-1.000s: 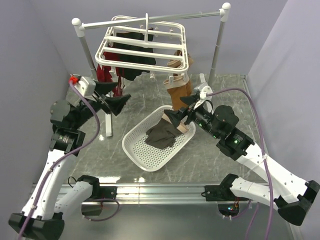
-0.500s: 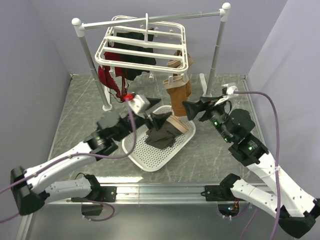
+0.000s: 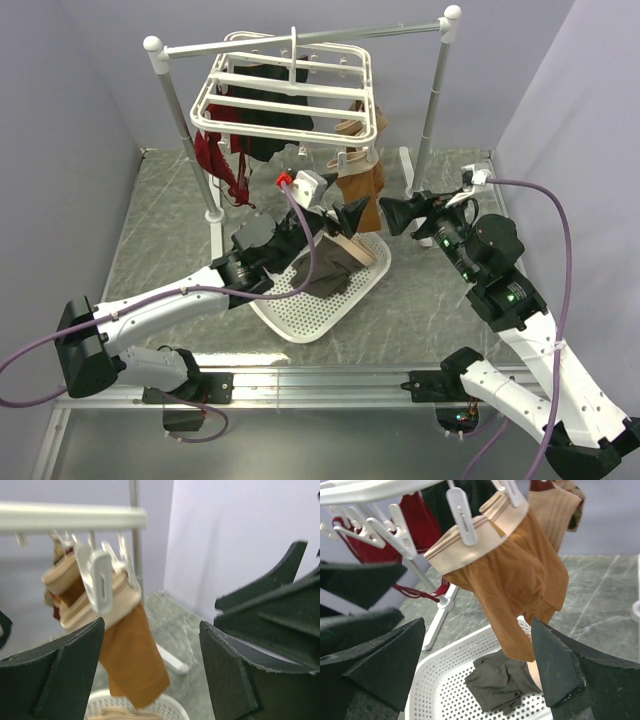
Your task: Clip the underwear to the hanger
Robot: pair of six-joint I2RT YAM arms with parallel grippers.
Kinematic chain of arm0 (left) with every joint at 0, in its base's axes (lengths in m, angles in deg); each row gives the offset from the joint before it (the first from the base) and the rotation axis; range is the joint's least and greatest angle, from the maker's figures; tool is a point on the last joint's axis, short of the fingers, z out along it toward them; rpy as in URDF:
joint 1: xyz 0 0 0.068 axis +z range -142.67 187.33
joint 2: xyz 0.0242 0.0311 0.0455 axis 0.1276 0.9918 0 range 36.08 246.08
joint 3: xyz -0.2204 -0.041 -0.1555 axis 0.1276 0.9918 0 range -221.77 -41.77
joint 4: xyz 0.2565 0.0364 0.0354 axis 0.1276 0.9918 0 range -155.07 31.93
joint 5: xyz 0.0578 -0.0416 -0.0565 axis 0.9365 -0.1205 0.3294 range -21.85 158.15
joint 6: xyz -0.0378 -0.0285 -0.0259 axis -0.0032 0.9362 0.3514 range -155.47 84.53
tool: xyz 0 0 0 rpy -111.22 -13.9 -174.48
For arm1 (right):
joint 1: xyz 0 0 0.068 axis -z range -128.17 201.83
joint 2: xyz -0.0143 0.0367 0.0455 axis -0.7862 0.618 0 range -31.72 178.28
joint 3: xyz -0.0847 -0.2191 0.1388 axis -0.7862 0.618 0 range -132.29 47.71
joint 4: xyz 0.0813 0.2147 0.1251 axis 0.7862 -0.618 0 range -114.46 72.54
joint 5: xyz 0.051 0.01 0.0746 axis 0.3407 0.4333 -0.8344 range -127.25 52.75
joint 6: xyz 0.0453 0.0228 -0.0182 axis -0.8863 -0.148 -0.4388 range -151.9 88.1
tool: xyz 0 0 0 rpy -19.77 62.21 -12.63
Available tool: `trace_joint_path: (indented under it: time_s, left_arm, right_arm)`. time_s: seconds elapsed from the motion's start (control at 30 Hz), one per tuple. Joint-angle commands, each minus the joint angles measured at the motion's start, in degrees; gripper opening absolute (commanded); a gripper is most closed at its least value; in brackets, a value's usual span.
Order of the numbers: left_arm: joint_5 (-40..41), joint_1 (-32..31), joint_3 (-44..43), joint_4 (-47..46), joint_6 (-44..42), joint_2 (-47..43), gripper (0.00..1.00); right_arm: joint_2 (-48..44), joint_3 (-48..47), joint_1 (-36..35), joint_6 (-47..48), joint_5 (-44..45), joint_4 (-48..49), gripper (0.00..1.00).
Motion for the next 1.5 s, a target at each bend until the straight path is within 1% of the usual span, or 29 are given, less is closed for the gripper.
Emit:
trace_joint_path:
  time_s: [0.0, 0.07, 0.17, 0.2, 0.3, 0.37, 0.47, 0.5, 0.53, 0.7, 0.87, 1.0, 1.1, 1.17, 1.27, 1.3, 1.33, 1.47]
  left_arm:
    - [1.7, 0.1, -2.5, -7.0, -3.6, -0.8, 0.83]
    - [0.5, 1.1, -1.7, -8.4, -3.1, -0.9, 0.83]
    - [-0.2, 1.9, -3.1, -8.8, -2.9, 0.9, 0.79]
    - [-0.1, 2.0, -3.5, -8.8, -2.8, 1.4, 0.76]
    - [-0.7, 3.0, -5.5, -8.3, -2.5, 3.5, 0.7]
    - [-1.2, 3.7, -6.5, -8.1, -2.6, 4.5, 0.69]
    - [-2.4, 4.5, -7.4, -8.0, -2.5, 5.4, 0.64]
    - [-2.9, 4.5, -7.6, -7.3, -2.6, 5.4, 0.6]
    - [-3.2, 4.6, -7.6, -7.2, -0.6, 5.4, 0.59]
    - [-3.5, 4.8, -6.4, -7.5, -0.9, 5.0, 0.54]
    - [-4.1, 5.3, -6.5, -7.5, -0.8, 5.0, 0.46]
    - [-4.7, 5.4, -7.0, -7.4, -1.0, 5.1, 0.35]
    - [-5.1, 5.5, -6.8, -7.0, -1.3, 4.7, 0.3]
    - [-5.4, 5.5, -6.6, -6.8, -1.5, 4.4, 0.29]
    - [-7.0, 5.5, -5.9, -6.8, -1.6, 3.5, 0.24]
    - [-7.7, 5.5, -5.0, -7.5, -3.6, 3.3, 0.23]
    - [-8.0, 5.5, -4.7, -7.7, -4.1, 2.8, 0.23]
    - [-8.1, 5.5, -4.2, -7.3, -4.5, 2.2, 0.22]
  right_arm:
    - [1.6, -4.5, 0.7, 2.2, -5.3, 0.8, 0.95]
    - [3.0, -7.3, 1.0, 3.1, -7.3, -0.8, 1.0]
    - [5.6, -10.1, 2.2, 3.3, -10.1, -1.5, 1.0]
    - [6.5, -10.9, 2.9, 3.0, -10.9, -2.0, 1.0]
    - [8.7, -13.9, 4.1, 2.2, -13.0, -3.6, 1.0]
    - [9.4, -15.5, 5.2, 2.2, -15.7, -3.9, 1.0]
    - [9.9, -15.8, 5.9, 2.5, -18.9, -2.0, 1.0]
    - [10.0, -15.9, 5.9, 2.7, -19.7, -1.4, 1.0]
    - [10.1, -15.8, 5.9, 2.8, -20.3, -1.0, 1.0]
    - [12.0, -16.4, 6.4, 2.8, -25.3, 1.6, 0.99]
    - [13.7, -17.7, 6.4, 1.9, -26.3, 3.9, 0.98]
    - [14.4, -17.4, 6.6, -1.5, -26.8, 7.7, 0.97]
    - [15.2, -17.5, 6.6, -4.2, -28.0, 8.6, 0.95]
    - [16.1, -18.1, 6.6, -5.6, -28.8, 10.2, 0.9]
    - [17.4, -18.6, 6.6, -9.0, -30.1, 10.9, 0.86]
    - [17.6, -18.6, 6.6, -10.8, -30.3, 11.0, 0.85]
    - [18.0, -18.5, 6.6, -11.6, -30.5, 11.7, 0.82]
    - [19.3, -18.6, 6.6, -14.7, -31.7, 13.0, 0.77]
